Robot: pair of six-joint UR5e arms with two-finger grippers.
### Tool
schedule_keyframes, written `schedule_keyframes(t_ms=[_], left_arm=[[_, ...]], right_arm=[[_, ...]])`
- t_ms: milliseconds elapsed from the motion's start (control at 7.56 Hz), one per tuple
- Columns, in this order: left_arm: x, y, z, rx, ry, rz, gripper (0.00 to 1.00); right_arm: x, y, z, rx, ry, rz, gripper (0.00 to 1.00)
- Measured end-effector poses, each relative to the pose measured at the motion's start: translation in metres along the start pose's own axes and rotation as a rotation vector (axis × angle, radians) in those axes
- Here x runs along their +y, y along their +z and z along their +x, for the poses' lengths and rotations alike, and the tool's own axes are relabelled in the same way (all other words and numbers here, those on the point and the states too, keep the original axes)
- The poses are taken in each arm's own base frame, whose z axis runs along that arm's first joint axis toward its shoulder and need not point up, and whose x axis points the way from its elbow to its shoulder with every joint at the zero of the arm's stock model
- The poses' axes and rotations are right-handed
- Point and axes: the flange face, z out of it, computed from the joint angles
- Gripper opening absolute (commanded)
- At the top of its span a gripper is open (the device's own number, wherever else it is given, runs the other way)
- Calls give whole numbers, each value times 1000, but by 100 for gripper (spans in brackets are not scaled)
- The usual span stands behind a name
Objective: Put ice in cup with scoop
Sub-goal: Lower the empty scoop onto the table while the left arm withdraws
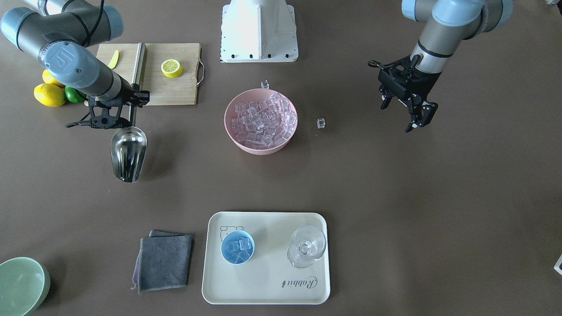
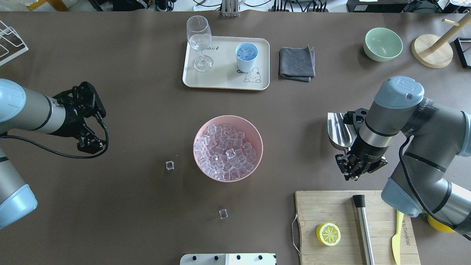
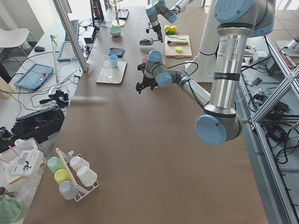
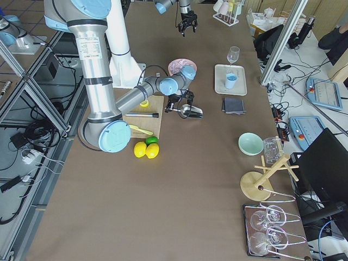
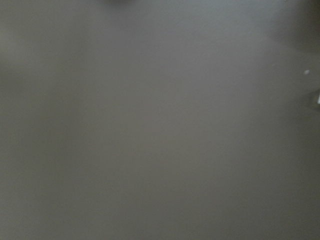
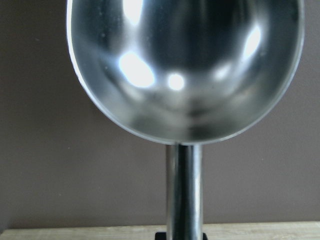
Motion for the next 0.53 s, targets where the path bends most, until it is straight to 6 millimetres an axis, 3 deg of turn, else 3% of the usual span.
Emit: schedule_keyframes(t_ms=[397, 529], left_arm=[[61, -9, -77, -65, -193, -166, 98], [88, -12, -112, -50, -287, -196, 98]], right_arm=[[-3, 13, -2, -1, 0, -3, 0], [-3, 15, -2, 1, 1, -5, 48]])
